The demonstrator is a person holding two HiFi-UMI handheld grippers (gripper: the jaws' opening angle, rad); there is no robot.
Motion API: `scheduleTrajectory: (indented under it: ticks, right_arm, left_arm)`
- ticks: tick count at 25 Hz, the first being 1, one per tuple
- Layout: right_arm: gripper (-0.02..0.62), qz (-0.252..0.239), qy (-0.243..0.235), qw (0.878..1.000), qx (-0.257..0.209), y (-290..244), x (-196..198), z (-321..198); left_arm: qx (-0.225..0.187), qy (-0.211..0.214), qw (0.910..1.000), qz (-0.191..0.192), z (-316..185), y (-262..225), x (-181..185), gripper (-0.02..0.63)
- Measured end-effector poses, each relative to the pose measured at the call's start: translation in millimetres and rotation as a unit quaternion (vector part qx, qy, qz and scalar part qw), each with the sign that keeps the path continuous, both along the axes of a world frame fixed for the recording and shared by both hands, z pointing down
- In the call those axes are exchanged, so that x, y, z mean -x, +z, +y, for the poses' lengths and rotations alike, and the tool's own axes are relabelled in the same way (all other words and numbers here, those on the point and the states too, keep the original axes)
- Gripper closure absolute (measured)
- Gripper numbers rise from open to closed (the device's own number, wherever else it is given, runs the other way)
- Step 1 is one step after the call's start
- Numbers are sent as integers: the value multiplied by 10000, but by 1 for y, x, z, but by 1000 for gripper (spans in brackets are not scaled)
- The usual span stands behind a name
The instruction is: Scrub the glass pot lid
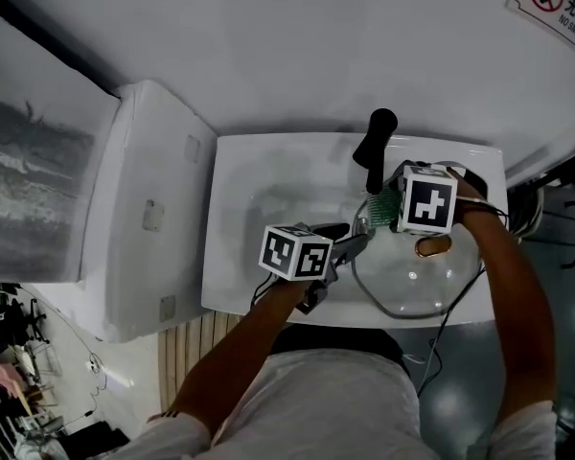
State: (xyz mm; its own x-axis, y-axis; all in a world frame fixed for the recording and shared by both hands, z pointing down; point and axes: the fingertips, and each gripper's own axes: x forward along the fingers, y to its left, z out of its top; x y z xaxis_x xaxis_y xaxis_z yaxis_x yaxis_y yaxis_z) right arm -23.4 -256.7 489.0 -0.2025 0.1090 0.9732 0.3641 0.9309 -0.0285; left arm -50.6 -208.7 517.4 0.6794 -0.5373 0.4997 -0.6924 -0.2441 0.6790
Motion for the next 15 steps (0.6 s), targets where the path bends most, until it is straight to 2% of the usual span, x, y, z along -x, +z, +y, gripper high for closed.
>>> scheduleTrajectory:
  ticks: [3, 6, 15]
  right_arm:
    - [262, -23, -3, 9999, 116, 4, 5, -2]
    - [262, 54, 131, 9997, 196, 7, 3, -7]
    - [262, 133, 714, 9956, 586, 10, -18, -20]
  left_arm:
    - [102, 9, 9995, 294, -1, 0, -2, 403]
    - [150, 51, 9984, 542, -2, -1, -5, 446]
    - [213, -23, 9967, 781, -2, -1, -2, 469]
